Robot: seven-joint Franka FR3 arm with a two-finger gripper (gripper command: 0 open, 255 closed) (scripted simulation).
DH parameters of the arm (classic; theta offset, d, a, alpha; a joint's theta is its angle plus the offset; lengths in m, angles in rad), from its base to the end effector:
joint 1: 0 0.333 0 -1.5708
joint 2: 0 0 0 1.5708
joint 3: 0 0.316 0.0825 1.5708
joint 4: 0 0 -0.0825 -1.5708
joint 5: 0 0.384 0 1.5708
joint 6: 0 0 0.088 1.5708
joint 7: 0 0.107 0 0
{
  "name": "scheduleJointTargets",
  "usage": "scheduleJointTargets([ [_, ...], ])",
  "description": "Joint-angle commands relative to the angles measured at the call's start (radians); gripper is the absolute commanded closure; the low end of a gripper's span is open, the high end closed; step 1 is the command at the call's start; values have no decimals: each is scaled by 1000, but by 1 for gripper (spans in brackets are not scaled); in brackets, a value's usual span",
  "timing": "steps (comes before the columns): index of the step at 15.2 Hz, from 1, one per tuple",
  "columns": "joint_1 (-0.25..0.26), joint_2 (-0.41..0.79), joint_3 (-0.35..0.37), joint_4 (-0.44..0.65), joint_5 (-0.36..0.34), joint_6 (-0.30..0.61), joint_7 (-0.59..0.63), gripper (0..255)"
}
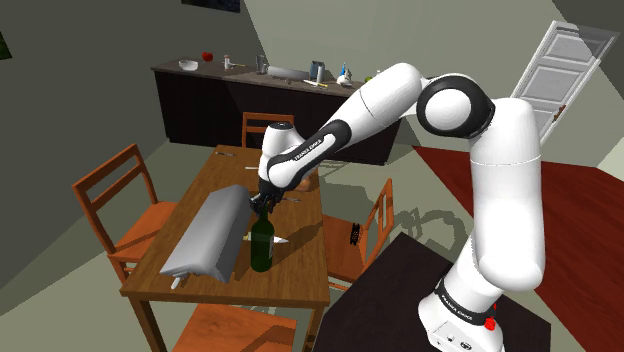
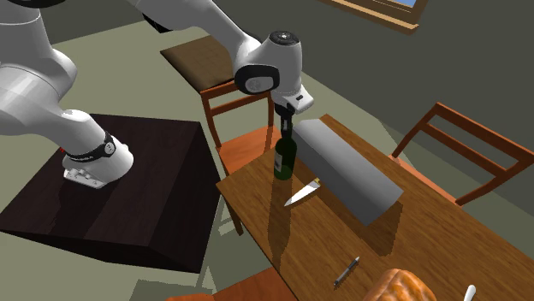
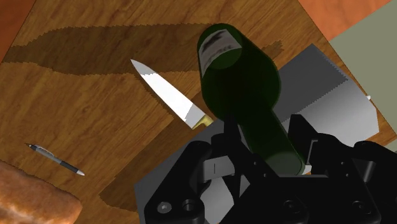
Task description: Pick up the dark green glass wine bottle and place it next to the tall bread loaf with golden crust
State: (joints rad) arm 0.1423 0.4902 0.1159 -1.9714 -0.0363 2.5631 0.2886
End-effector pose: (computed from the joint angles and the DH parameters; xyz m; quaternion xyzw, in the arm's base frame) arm 0.6057 0.1575 0.2306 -0.9984 0.0087 -0.0463 0.0297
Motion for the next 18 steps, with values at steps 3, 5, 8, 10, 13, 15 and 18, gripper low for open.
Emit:
scheduleJointTargets([
  [3, -1, -10, 1, 0, 1, -10, -1, 255],
  [5, -2, -30, 3, 0, 4, -30, -2, 255],
  [8, -5, -58, 6, 3, 8, -61, -4, 255],
  [10, -6, -77, 8, 5, 11, -82, -5, 255],
  [13, -8, -104, 10, 11, 15, -114, -7, 255],
  [15, -9, -121, 12, 16, 18, -136, -8, 255],
  [18, -11, -145, 14, 25, 21, -169, -10, 255],
])
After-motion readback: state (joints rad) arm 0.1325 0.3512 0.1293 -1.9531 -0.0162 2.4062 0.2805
